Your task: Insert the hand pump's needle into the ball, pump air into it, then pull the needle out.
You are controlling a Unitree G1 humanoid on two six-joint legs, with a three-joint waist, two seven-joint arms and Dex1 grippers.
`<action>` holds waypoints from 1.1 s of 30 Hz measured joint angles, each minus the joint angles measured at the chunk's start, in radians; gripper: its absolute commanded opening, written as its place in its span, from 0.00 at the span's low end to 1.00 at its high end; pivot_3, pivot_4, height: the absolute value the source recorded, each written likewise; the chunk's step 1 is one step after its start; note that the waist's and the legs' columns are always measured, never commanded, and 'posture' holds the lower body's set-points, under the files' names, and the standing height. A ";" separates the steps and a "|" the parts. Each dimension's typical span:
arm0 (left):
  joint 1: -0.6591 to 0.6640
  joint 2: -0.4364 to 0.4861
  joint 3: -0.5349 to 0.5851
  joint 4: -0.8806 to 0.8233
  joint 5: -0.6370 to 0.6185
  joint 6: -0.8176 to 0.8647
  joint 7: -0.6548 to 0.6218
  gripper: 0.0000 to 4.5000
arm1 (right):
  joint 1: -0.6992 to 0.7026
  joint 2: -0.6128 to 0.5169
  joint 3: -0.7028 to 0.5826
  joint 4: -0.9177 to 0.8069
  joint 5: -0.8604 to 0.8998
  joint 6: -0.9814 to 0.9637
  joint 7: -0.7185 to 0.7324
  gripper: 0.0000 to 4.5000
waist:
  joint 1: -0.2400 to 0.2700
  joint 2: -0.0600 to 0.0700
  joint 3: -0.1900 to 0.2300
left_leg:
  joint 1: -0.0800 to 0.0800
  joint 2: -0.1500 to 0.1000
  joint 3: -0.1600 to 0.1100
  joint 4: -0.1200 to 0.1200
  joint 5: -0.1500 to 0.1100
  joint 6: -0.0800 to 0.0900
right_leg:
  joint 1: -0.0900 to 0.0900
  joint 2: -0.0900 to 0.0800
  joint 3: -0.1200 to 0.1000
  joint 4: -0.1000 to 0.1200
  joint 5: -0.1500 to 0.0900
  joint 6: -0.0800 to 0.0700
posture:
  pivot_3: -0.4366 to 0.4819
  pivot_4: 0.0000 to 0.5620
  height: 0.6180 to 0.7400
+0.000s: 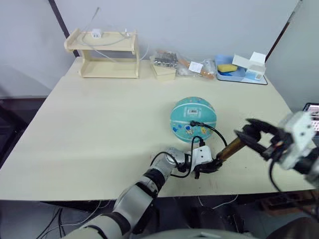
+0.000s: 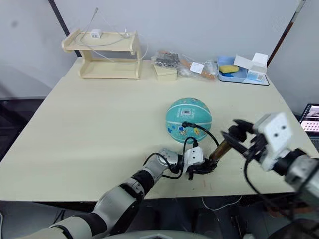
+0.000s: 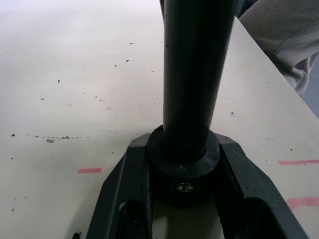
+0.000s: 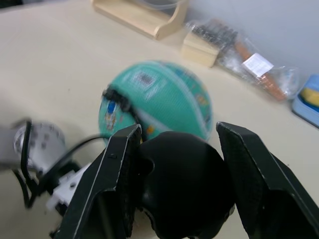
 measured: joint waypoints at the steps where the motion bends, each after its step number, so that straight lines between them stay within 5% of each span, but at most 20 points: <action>1: 0.000 0.003 0.004 0.000 -0.001 0.004 -0.001 0.24 | 0.000 0.054 0.101 0.053 -0.105 -0.057 0.011 0.43 | -0.001 -0.001 -0.001 | 0.001 0.004 -0.001 0.000 0.000 0.000 | 0.000 0.002 0.000 0.000 0.000 -0.001 | 0.48 0.27 1.00; 6: 0.010 0.007 0.007 -0.015 -0.001 0.012 -0.009 0.24 | 0.008 0.120 0.199 0.127 -0.241 -0.150 0.056 0.43 | 0.001 0.002 -0.004 | 0.003 0.007 -0.001 0.000 0.000 -0.001 | 0.000 0.004 0.000 0.001 0.001 -0.003 | 0.48 0.27 1.00; 12: 0.008 0.009 0.007 -0.035 -0.002 0.024 -0.031 0.24 | 0.008 0.111 0.158 0.097 -0.221 -0.114 0.083 0.43 | 0.002 0.007 -0.001 | 0.000 0.007 -0.001 -0.001 -0.001 -0.002 | -0.003 0.005 0.000 0.001 0.000 -0.008 | 0.48 0.27 1.00; 19: -0.003 -0.007 0.006 -0.066 -0.023 0.024 -0.066 0.24 | -0.057 -0.078 -0.129 0.018 0.146 0.119 0.055 0.43 | 0.009 0.030 0.019 | -0.011 -0.003 0.003 0.001 -0.001 -0.002 | -0.011 0.000 0.004 0.000 0.004 -0.013 | 0.48 0.27 1.00; 26: 0.000 -0.010 0.003 -0.075 -0.024 0.023 -0.071 0.24 | -0.092 -0.339 -0.546 0.012 0.664 0.269 -0.033 0.43 | 0.018 0.033 0.027 | -0.020 -0.003 0.003 0.004 -0.001 -0.001 | -0.018 0.002 0.003 0.001 0.006 -0.012 | 0.48 0.27 1.00; 33: 0.005 -0.008 0.000 -0.075 -0.022 0.021 -0.062 0.24 | -0.106 -0.343 -0.616 0.010 0.775 0.286 -0.089 0.43 | 0.018 0.028 0.025 | -0.018 -0.003 0.005 0.004 -0.001 -0.001 | -0.018 0.003 0.003 0.002 0.005 -0.012 | 0.48 0.27 1.00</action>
